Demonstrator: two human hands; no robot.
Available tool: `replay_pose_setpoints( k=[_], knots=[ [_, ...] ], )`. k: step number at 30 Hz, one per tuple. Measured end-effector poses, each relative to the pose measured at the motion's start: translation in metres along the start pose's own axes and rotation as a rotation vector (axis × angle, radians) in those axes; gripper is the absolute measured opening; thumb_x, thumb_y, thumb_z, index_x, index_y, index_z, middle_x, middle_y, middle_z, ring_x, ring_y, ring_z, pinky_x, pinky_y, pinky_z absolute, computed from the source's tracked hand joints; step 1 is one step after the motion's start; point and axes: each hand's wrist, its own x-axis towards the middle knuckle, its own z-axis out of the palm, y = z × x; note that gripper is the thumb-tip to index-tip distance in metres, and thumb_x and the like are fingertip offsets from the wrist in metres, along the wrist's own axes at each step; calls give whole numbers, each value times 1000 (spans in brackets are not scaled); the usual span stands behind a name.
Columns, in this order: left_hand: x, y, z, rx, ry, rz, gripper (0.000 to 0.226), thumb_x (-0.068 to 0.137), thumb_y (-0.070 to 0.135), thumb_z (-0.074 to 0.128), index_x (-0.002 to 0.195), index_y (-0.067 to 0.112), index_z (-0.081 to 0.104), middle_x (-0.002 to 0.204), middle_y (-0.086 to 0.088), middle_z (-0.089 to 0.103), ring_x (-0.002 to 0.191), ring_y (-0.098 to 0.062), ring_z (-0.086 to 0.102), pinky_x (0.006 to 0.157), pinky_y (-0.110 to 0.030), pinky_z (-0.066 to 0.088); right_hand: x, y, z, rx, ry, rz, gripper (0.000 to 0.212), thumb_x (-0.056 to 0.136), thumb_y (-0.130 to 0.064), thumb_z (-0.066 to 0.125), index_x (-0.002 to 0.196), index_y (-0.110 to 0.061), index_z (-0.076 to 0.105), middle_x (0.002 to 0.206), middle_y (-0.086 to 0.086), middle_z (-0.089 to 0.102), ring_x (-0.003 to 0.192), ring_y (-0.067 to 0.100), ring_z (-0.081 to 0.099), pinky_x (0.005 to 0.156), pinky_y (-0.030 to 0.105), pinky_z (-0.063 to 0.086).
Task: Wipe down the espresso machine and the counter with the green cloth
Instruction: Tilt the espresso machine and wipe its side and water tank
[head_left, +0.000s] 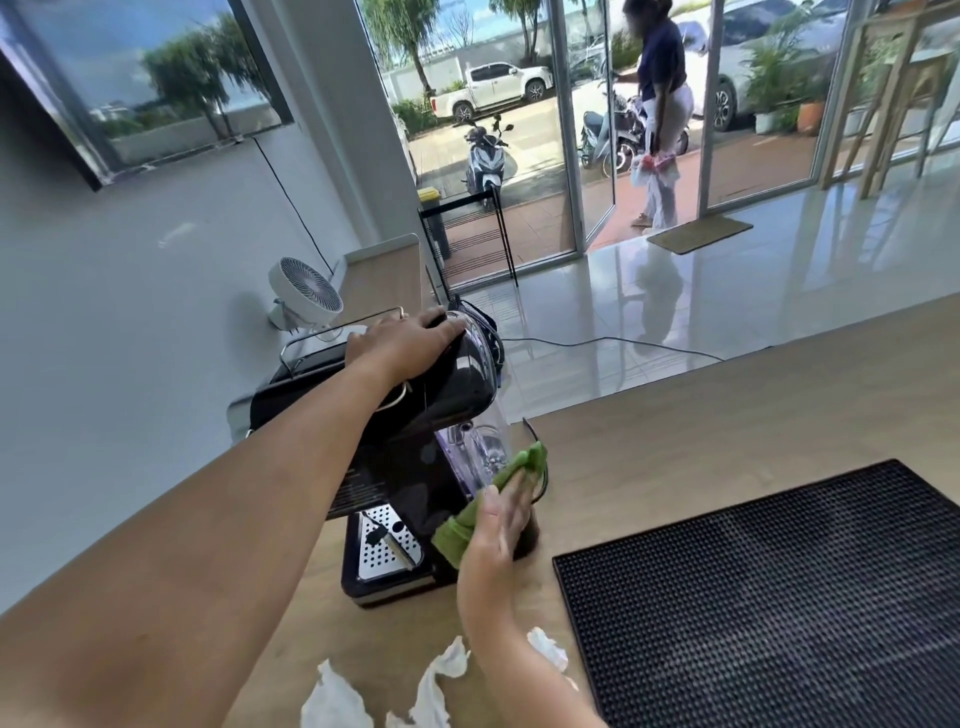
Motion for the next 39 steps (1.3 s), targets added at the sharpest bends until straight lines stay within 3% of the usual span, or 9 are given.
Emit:
replay_pose_setpoints(
  k=[11, 18, 20, 22, 24, 27, 30, 33, 39],
  knots=[
    [-4, -2, 0, -60, -2, 4, 67, 82, 81, 23, 142, 52, 31, 157, -7, 27, 143, -30, 25, 114, -51, 18, 17, 61, -6, -139, 205, 292, 65, 104, -45, 22, 157, -13, 1, 165, 2, -5, 152, 16, -2, 124, 40, 4],
    [-5, -24, -9, -559, -202, 125, 83, 76, 74, 51, 146, 34, 34, 151, -2, 39, 138, -26, 37, 115, -44, 27, -4, 8, 19, 86, 253, 298, 69, 98, -7, 47, 157, -15, 12, 163, 2, 14, 148, 22, 20, 120, 33, 20],
    [-8, -35, -22, -626, -301, 168, 73, 85, 60, 55, 148, 29, 32, 151, -2, 38, 136, -24, 38, 115, -42, 29, -10, -13, 20, 117, 274, 265, 66, 96, -7, 51, 155, -20, 25, 153, 7, 39, 135, 25, 45, 112, 38, 38],
    [-11, -49, -32, -632, -365, 215, 65, 88, 52, 58, 145, 27, 39, 142, 1, 47, 128, -22, 46, 112, -38, 33, -18, -37, 15, 180, 312, 236, 57, 92, -2, 52, 144, -24, 47, 116, 9, 69, 94, 19, 70, 82, 35, 58],
    [-13, -63, -43, -660, -335, 269, 50, 94, 40, 57, 138, 18, 50, 123, 2, 57, 111, -17, 55, 96, -26, 43, -29, -63, 4, 266, 382, 220, 40, 89, 1, 49, 119, -19, 67, 76, 2, 69, 57, 15, 63, 50, 26, 51],
    [-13, -85, -63, -899, -210, 281, 29, 99, 25, 52, 120, 8, 61, 102, -9, 67, 81, -20, 64, 61, -25, 52, -42, -99, -5, 468, 423, 176, 27, 88, -5, 43, 84, -17, 67, 58, 0, 59, 44, 15, 55, 41, 22, 40],
    [-6, -103, -67, -901, 71, 298, 26, 97, 23, 53, 112, 9, 68, 87, -2, 70, 70, -17, 64, 54, -21, 48, -48, -121, 4, 597, 224, 127, 26, 92, -20, 44, 81, -11, 65, 63, 8, 63, 46, 19, 60, 42, 21, 46],
    [-2, -116, -57, -633, 210, 317, 23, 95, 25, 54, 111, 17, 69, 78, 3, 67, 61, -11, 55, 59, -22, 41, -50, -126, 28, 343, 12, 150, 39, 93, -45, 55, 96, -9, 70, 84, 17, 72, 70, 31, 69, 67, 41, 57],
    [20, -135, -40, -420, 124, 315, 30, 93, 33, 54, 118, 24, 69, 118, 1, 69, 108, -19, 61, 91, -26, 44, -55, -128, 79, 149, -58, 226, 23, 93, -26, 64, 103, -6, 71, 87, 21, 69, 79, 35, 67, 74, 44, 58]
  ],
)
